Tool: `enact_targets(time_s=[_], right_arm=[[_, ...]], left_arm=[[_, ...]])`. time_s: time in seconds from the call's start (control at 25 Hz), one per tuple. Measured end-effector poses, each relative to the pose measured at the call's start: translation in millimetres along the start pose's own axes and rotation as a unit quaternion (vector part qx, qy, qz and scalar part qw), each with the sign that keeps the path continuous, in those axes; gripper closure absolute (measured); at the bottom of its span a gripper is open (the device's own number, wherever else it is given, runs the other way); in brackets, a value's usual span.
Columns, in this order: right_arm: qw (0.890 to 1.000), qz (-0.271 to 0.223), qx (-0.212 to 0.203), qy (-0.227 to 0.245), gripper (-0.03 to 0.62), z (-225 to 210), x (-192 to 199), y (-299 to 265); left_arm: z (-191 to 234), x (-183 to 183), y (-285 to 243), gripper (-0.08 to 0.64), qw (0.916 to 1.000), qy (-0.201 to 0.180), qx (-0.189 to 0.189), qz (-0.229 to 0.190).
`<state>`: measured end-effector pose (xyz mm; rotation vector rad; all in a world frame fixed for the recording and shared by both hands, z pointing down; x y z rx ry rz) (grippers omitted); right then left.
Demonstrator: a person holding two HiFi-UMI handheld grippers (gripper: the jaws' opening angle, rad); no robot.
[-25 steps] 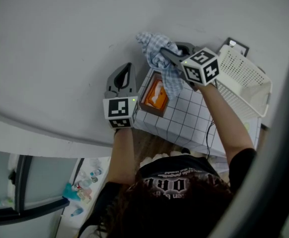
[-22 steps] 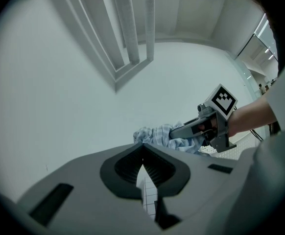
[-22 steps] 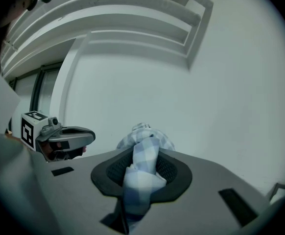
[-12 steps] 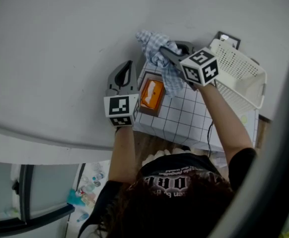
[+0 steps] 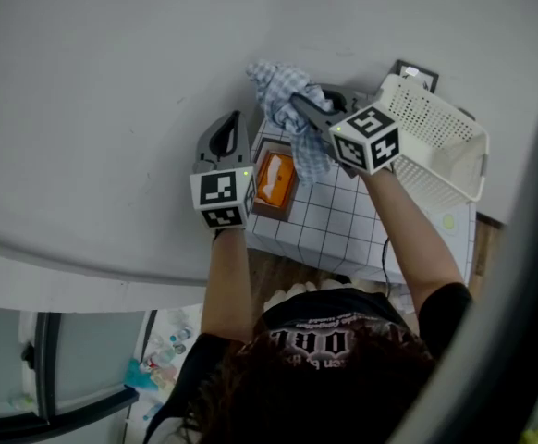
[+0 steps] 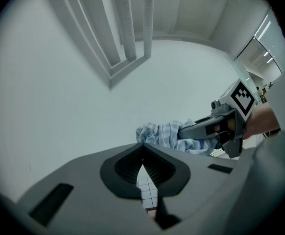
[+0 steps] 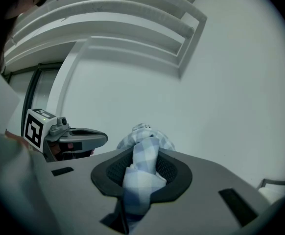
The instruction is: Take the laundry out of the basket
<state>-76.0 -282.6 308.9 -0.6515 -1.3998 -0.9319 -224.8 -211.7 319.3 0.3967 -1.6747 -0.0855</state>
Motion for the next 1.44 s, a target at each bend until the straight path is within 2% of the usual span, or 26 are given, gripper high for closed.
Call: enact_targets(time_s=[1.44], right_arm=[[0.999,-0.021,0.044,0.005,0.506,-15.4,-0.7,19.6]], left_arm=[[-5.8,-0.9,-27.9,0.558,0.9999,0.002,0.015,0.003]])
Point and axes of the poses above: the fingertips, and each gripper's own axes: y backward along the fingers, z to its left, x out of its underside, the point moved 5 cm from there along y, backward along the fingers, and after that the axes turned 12 degrees about -z, right-handed, at the moved point
